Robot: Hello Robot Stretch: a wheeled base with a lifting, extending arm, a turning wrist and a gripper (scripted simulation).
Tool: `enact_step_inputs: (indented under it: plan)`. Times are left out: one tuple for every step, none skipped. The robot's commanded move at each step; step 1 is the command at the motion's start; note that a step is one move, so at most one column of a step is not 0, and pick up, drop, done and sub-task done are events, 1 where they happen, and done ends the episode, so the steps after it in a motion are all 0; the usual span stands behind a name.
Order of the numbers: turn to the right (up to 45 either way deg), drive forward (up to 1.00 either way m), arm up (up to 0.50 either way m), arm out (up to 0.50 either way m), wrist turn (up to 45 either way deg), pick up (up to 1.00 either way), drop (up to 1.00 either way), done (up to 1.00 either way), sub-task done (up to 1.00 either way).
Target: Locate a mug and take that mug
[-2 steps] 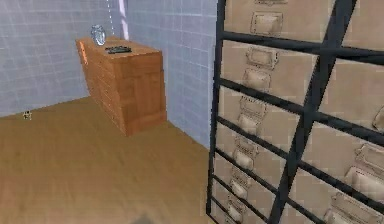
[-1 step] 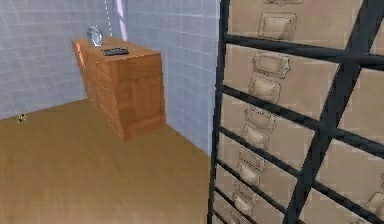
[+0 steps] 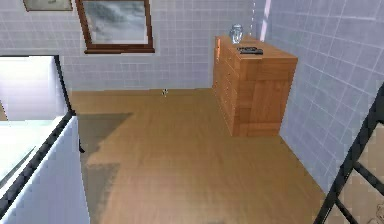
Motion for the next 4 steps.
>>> enact_step_inputs:
  plan:
    - [0.0, 0.5, 0.0, 0.0, 0.0, 0.0, 0.0, 0.0, 0.0]
    - [-15.0, 0.0, 0.0, 0.0, 0.0, 0.0, 0.0, 0.0, 0.0]
    - [0.0, 0.55, 0.0, 0.0, 0.0, 0.0, 0.0, 0.0, 0.0]
    - [-45.0, 0.0, 0.0, 0.0, 0.0, 0.0, 0.0, 0.0, 0.0]
